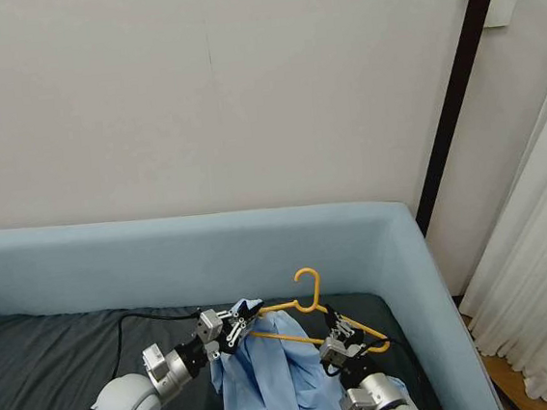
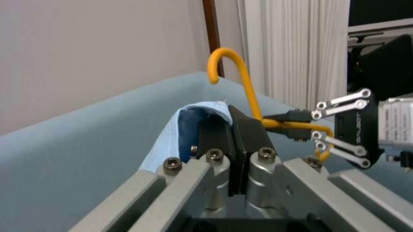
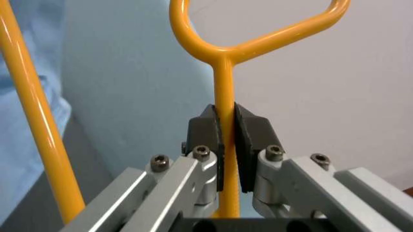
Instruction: Pick up the clothes from the sofa and hang them on the clothes hanger.
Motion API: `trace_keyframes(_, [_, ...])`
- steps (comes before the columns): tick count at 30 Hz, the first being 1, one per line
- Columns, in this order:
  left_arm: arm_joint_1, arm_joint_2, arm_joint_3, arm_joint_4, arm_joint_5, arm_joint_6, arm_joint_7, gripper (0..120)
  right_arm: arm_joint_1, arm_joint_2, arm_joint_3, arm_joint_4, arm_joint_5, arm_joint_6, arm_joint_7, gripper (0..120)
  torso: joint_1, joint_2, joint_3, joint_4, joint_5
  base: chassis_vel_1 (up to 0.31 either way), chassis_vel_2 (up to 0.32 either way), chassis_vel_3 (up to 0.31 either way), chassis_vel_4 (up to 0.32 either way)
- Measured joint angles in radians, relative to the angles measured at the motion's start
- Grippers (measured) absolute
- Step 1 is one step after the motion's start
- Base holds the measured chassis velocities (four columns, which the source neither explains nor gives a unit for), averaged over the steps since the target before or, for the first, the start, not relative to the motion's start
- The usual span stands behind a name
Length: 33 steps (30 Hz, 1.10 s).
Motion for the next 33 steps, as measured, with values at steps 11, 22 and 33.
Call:
trace_keyframes(11, [-0.029,0.065,-0.029,0.133,0.076,-0.077,0.078,0,-0.005,-0.023,0.093,-0.069,-0.075,0.066,-0.022,5,0.0,0.0,0.0,-0.0003,0.0,0.0,0.0,0.0,0.0])
trace_keyframes(22, [-0.034,0.099,-0.03,0.106,0.025,-0.073,0.114,0,0.014,0.031,0.072,-0.125,-0.152,0.079,-0.016,5,0.0,0.0,0.0,-0.0002,0.0,0.0,0.0,0.0,0.0])
trace_keyframes(33, [-0.03,0.089,-0.022,0.061,0.024,-0.054,0.116,0,0.079,0.093,0.043,-0.212,-0.308,0.19,0.01,5,0.0,0.0,0.0,0.0,0.0001,0.0,0.0,0.0,0.0])
